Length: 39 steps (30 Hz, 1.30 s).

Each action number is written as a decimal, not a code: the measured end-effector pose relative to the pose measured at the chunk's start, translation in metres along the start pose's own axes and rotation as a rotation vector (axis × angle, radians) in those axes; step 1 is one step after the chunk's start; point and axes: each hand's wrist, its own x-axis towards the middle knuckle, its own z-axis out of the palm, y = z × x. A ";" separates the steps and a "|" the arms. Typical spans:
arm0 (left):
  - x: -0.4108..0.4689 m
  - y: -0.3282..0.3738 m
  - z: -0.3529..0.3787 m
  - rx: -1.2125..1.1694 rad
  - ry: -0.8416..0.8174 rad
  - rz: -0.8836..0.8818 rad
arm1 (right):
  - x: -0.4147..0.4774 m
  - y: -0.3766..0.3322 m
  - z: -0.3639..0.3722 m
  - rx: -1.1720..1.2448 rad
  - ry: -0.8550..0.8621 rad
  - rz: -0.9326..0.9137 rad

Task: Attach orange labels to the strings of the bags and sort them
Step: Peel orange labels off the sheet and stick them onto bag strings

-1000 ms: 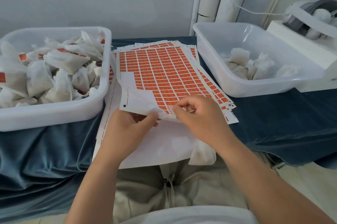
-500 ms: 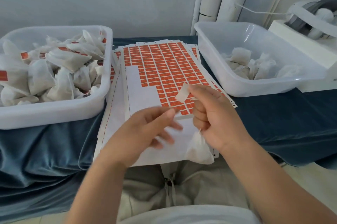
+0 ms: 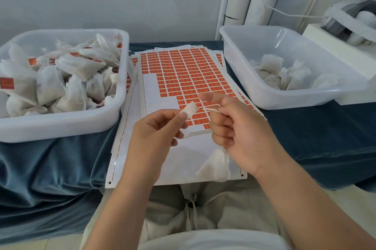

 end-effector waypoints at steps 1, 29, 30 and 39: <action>0.001 0.000 -0.002 0.066 -0.001 0.020 | -0.001 -0.002 -0.001 -0.052 -0.022 -0.012; -0.016 0.019 -0.016 0.421 -0.449 0.255 | -0.022 -0.016 0.013 -0.700 -0.087 -0.314; -0.015 0.018 -0.016 0.431 -0.454 0.242 | -0.021 -0.015 0.012 -0.716 -0.067 -0.333; -0.008 0.016 -0.023 0.289 -0.547 0.186 | -0.017 -0.004 0.012 -0.853 -0.007 -0.354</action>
